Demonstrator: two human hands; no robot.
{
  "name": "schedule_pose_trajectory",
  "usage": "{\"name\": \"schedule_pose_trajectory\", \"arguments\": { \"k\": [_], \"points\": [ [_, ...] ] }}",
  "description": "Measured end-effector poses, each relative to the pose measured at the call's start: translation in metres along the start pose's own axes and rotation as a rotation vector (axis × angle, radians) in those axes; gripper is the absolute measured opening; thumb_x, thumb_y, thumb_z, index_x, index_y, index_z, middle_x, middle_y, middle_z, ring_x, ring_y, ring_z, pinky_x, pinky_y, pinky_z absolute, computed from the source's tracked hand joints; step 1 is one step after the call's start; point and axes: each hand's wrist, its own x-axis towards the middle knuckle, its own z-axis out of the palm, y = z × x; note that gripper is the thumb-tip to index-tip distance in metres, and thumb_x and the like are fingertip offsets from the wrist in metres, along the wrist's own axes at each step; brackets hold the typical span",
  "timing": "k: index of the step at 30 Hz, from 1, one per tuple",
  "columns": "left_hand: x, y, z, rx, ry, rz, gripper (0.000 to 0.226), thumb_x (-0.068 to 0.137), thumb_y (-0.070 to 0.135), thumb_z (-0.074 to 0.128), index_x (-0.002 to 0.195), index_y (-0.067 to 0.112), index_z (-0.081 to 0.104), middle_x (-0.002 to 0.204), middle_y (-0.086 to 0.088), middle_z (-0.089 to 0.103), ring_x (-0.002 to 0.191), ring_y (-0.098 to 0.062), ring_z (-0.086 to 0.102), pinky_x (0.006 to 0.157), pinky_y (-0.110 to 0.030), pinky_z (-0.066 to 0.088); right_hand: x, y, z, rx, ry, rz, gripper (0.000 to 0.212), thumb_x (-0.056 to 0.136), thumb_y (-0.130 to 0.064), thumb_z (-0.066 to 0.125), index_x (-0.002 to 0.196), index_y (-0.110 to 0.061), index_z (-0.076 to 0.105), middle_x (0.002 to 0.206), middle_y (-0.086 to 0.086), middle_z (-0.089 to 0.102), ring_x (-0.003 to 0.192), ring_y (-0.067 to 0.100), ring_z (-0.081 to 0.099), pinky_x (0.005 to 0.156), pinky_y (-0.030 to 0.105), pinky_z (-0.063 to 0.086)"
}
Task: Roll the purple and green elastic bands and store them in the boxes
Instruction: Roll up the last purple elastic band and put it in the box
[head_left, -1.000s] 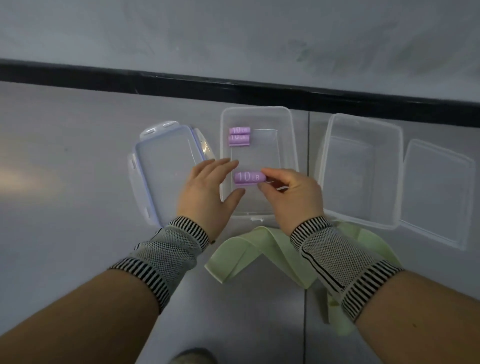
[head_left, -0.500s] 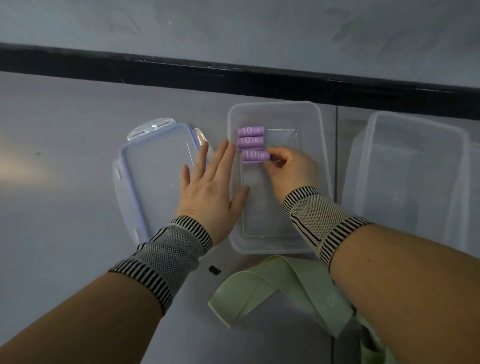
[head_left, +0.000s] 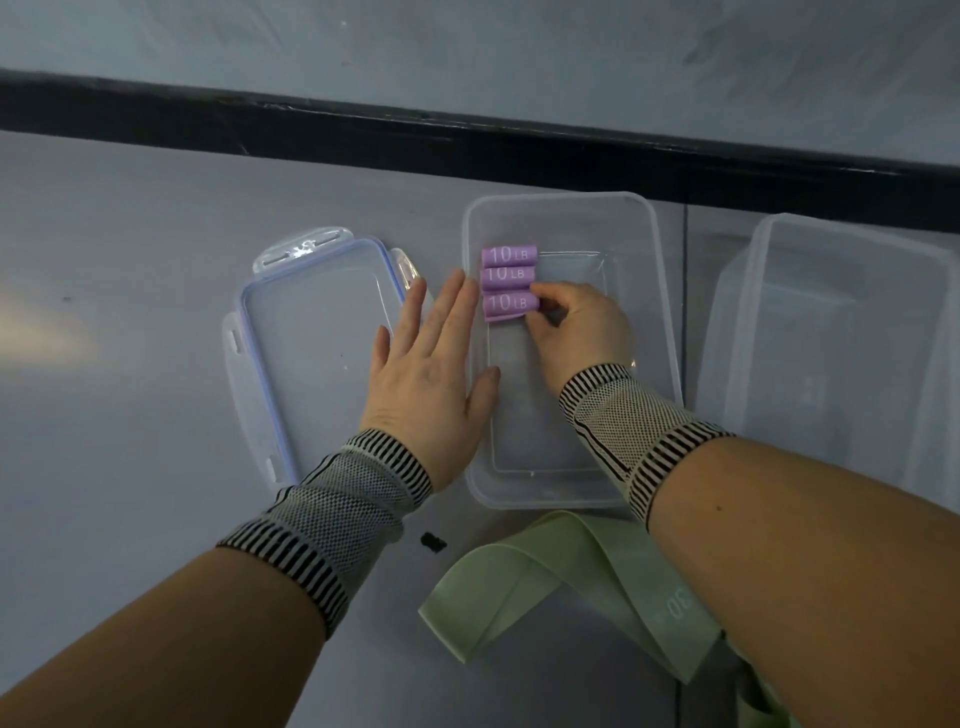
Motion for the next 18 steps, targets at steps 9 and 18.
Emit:
{"name": "schedule_pose_trajectory", "arguments": {
  "k": [9,18],
  "points": [
    [0.0005,-0.0027,0.0039,-0.004,0.012,0.01,0.075,0.082,0.053,0.016,0.149,0.027,-0.003,0.156,0.014,-0.001,0.145,-0.014,-0.009,0.114,-0.043,0.004,0.0001,0.0,0.0039,0.0,0.011,0.008,0.026,0.087,-0.029,0.063,0.113,-0.027,0.066,0.104,-0.002,0.066,0.094,0.02,0.06,0.087,0.04,0.05],
    [0.0005,-0.0018,0.0035,-0.01,0.015,0.011,0.073,0.083,0.052,0.018,0.149,0.027,-0.003,0.157,0.013,-0.001,0.144,-0.014,-0.009,0.114,-0.043,0.003,-0.0006,-0.0008,0.0072,0.033,0.021,0.024,0.023,0.086,-0.033,0.063,0.109,-0.029,0.066,0.1,-0.006,0.067,0.093,0.019,0.061,0.084,0.04,0.052]
  ]
}}
